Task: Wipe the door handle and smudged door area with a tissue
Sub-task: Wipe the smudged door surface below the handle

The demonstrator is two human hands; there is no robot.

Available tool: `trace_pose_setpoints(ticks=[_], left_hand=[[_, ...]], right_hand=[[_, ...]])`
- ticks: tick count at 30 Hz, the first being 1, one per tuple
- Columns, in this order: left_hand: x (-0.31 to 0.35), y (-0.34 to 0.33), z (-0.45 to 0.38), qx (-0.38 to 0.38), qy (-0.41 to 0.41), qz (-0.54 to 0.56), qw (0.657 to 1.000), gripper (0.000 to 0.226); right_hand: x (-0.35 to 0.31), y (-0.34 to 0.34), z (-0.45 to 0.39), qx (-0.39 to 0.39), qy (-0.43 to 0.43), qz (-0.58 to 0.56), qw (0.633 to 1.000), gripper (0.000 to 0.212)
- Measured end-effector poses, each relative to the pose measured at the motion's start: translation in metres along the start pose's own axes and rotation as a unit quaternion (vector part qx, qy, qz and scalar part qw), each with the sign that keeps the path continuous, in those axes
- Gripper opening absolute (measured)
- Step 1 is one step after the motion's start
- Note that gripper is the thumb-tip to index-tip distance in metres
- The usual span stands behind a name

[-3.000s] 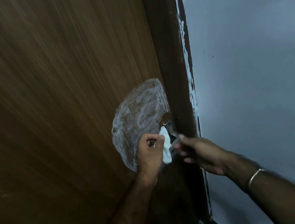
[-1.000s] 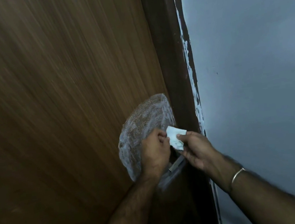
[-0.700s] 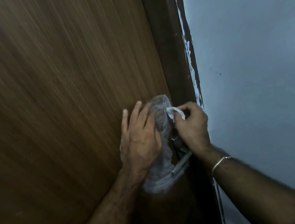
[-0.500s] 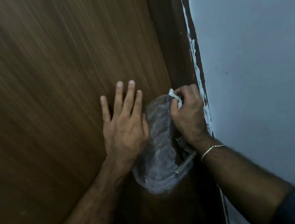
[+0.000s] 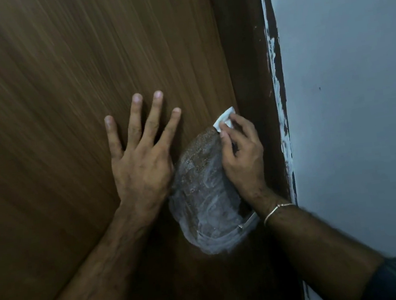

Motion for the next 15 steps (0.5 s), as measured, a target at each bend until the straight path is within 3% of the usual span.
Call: trace_pose_setpoints(ticks=[4, 10, 15], left_hand=[[-0.002, -0.004, 0.001, 0.014, -0.005, -0.019, 1.000, 0.058], [-0.002, -0.006, 0.003, 0.027, -0.003, -0.028, 0.999, 0.057], [-0.002, -0.005, 0.002, 0.019, -0.006, -0.021, 1.000, 0.059]], right_hand=[[-0.002, -0.004, -0.011, -0.004, -0.025, -0.019, 0.999, 0.040], [0.006, -0.007, 0.029, -0.144, 0.073, 0.044, 0.986, 0.056], [0.018, -0.004, 0.005, -0.112, 0.005, 0.080, 0.990, 0.059]])
Point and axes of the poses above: each hand's wrist, its own z-axis away from the middle knuckle, its own y-axis out of the back of the hand, x = y × z, the point moved 2 cm from there along -z, towards the middle knuckle, and after that the axes turned 3 degrees about x, right-handed, at the moved point
